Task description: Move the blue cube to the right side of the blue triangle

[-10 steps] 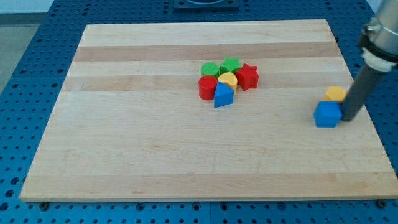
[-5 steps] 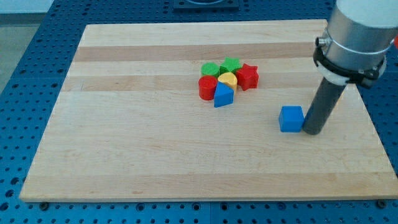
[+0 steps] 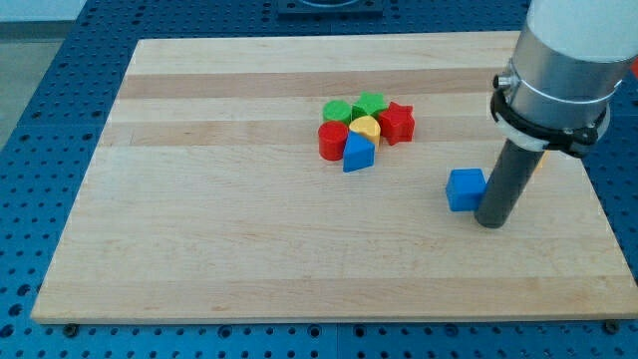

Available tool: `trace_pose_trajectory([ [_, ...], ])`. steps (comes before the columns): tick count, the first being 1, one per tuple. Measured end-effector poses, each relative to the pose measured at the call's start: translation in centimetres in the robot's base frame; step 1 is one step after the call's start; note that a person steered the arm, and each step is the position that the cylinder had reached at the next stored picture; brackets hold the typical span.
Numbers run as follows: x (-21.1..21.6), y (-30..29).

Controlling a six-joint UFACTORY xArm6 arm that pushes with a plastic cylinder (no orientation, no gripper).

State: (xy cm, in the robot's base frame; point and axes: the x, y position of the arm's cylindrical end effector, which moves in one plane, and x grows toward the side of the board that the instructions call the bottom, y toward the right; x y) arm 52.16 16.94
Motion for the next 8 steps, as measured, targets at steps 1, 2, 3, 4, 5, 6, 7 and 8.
trace_pose_trajectory([
  [1, 0.0, 0.0],
  [2, -1.8, -0.1],
  [3, -3.6, -1.4],
  [4, -4.4, -3.7],
  [5, -5.2, -4.7],
  [6, -5.5, -4.7],
  [7, -5.5, -4.7],
  [8, -5.5, -4.3],
])
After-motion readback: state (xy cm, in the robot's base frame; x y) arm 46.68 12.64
